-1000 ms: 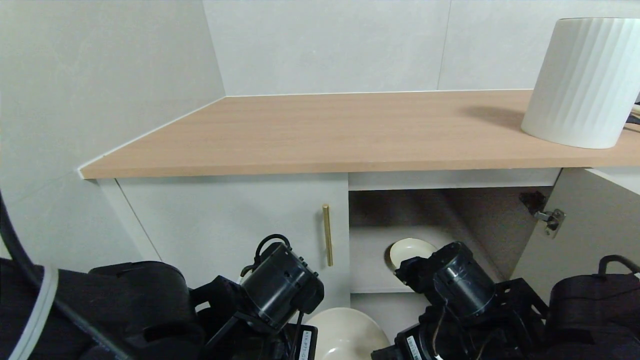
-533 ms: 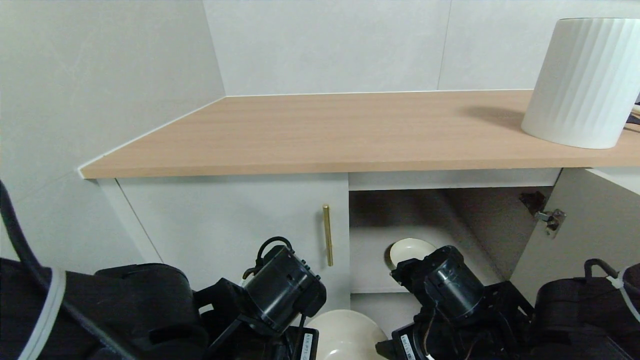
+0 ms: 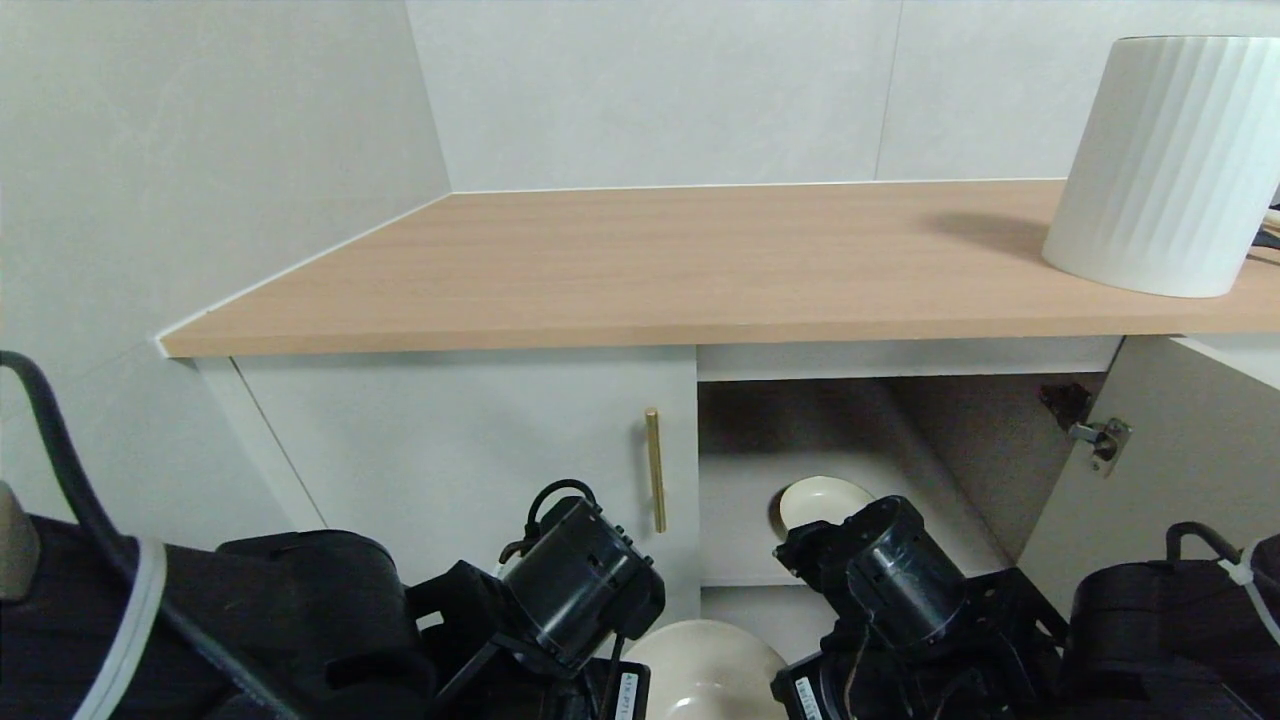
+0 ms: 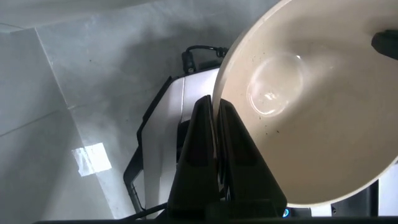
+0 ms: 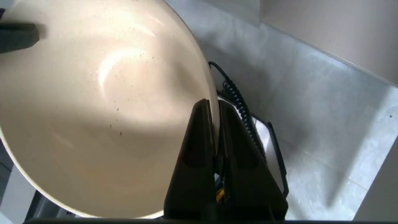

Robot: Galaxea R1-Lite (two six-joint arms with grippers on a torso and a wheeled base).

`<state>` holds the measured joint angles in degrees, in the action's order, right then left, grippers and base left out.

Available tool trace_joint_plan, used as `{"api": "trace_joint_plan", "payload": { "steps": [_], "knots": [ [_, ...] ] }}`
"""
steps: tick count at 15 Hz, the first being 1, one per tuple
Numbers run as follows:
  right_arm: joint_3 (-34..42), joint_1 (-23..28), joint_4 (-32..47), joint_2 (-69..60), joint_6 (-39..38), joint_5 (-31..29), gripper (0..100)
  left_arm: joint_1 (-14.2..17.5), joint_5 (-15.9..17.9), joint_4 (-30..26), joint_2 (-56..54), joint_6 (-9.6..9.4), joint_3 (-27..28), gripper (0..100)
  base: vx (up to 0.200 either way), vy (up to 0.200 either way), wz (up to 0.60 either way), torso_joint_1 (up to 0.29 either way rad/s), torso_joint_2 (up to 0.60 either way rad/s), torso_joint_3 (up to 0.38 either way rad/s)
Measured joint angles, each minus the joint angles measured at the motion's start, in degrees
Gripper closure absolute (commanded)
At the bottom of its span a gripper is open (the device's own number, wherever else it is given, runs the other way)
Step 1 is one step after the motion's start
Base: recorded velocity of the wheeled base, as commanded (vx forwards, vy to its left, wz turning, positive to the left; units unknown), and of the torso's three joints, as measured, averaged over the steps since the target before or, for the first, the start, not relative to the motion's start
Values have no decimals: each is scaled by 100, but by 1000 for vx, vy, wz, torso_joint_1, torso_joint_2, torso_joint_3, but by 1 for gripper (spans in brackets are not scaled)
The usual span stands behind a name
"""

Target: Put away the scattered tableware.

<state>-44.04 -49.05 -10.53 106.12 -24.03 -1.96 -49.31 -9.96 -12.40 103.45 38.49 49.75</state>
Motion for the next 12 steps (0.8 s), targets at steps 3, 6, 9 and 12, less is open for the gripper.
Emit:
{"api": "trace_joint_plan", "payload": {
  "steps": [3,6,9,12],
  "knots": [
    [0,2,9,2,2,-4,100,2,-9,-21,-4,5,0,100,0,0,0,0,0,0],
    [4,2,11,5,5,-9,100,0,-13,-43,-12,7,-2,0,0,0,0,0,0,0],
    [17,20,66,16,13,-63,100,12,-62,-98,-23,5,-9,0,0,0,0,0,0,0],
    [39,18,66,44,35,-60,100,6,-55,-90,-28,5,-6,0,0,0,0,0,0,0]
  ]
}}
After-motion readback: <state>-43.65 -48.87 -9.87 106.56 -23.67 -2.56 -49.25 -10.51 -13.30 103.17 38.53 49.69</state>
